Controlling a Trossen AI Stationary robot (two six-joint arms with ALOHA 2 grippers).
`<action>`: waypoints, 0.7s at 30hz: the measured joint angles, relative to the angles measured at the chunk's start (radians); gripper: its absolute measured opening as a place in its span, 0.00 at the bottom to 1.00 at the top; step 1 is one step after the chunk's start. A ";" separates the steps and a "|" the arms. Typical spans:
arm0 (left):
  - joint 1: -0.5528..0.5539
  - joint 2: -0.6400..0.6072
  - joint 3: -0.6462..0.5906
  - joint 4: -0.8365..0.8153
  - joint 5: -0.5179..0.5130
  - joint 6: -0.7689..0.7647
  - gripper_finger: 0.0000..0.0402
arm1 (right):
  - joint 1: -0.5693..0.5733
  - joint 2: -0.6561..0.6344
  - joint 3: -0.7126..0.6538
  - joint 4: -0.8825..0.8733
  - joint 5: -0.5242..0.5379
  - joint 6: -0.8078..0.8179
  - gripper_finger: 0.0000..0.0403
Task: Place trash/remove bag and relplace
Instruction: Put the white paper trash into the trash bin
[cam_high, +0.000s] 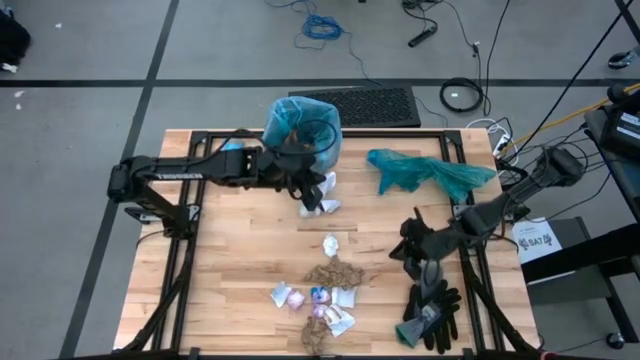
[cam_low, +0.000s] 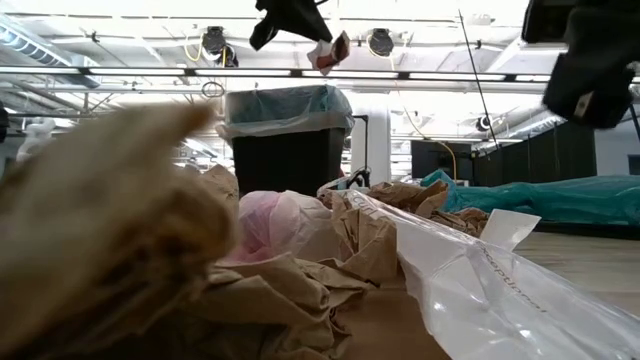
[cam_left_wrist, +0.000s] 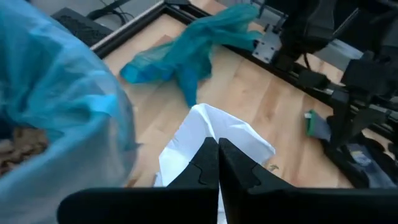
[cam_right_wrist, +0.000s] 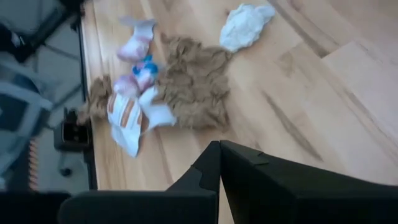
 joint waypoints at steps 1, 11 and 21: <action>0.010 -0.001 0.000 -0.001 0.001 0.009 0.00 | -0.019 -0.017 -0.029 0.033 -0.011 0.000 0.00; 0.200 -0.072 0.000 0.001 0.001 0.184 0.00 | -0.165 -0.152 -0.145 0.077 -0.074 0.022 0.00; 0.405 -0.068 0.000 -0.011 0.054 0.204 0.09 | -0.319 -0.183 -0.145 0.046 -0.068 0.007 0.00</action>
